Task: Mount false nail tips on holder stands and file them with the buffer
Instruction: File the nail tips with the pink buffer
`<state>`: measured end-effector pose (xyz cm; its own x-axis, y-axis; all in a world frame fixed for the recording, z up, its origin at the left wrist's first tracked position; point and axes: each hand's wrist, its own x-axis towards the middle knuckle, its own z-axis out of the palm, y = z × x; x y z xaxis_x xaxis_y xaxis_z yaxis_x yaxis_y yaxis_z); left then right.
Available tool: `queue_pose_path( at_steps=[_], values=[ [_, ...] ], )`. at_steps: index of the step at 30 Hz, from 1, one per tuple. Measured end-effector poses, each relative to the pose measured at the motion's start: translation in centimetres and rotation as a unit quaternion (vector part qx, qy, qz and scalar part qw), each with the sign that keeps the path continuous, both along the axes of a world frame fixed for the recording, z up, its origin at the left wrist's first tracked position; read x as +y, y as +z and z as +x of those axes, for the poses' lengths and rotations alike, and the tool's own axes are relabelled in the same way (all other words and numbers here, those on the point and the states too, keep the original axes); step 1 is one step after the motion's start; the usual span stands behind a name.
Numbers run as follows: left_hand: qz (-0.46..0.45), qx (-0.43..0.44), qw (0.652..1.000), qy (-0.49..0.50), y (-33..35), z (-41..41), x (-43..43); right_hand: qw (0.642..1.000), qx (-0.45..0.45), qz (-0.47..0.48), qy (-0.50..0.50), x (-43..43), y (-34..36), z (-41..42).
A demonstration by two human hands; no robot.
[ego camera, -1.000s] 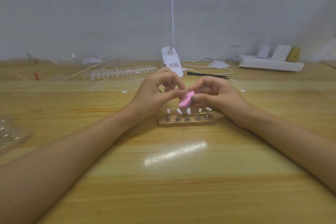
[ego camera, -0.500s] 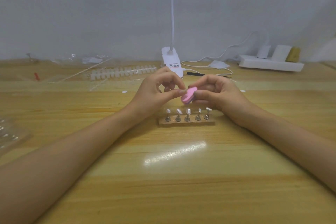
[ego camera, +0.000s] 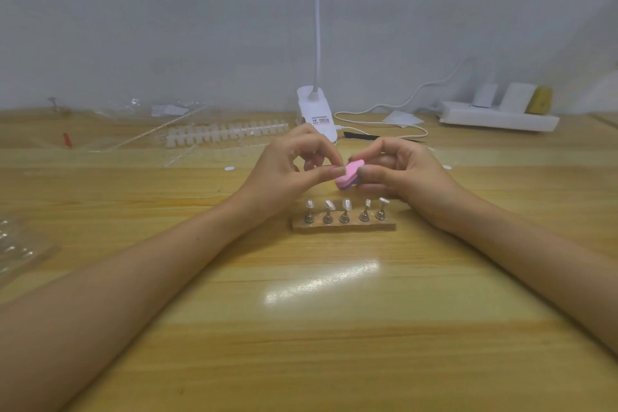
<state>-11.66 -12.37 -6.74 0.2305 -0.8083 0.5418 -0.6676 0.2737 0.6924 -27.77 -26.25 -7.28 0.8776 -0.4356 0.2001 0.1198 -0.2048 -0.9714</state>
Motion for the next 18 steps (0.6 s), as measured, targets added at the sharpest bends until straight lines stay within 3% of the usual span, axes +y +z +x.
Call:
queue_pose_path(
  at_steps=[4,8,12,16,18],
  values=[
    [-0.002,0.002,1.000,-0.005,0.05,-0.01,-0.04,0.999,-0.004,-0.035,0.041,0.39,-0.10,0.02],
    [0.000,0.013,1.000,-0.003,-0.01,-0.07,-0.09,0.999,-0.021,0.017,-0.029,0.01,0.05,0.02],
    [-0.005,0.009,1.000,-0.002,-0.05,0.03,-0.09,0.998,-0.003,-0.042,0.049,0.25,-0.09,0.05],
    [0.003,0.016,1.000,-0.002,-0.13,0.04,-0.15,0.999,-0.025,0.012,-0.023,0.09,0.09,-0.01],
    [0.000,0.014,1.000,-0.002,-0.12,0.06,-0.15,1.000,0.002,-0.025,0.016,0.17,-0.01,0.07]
  ],
)
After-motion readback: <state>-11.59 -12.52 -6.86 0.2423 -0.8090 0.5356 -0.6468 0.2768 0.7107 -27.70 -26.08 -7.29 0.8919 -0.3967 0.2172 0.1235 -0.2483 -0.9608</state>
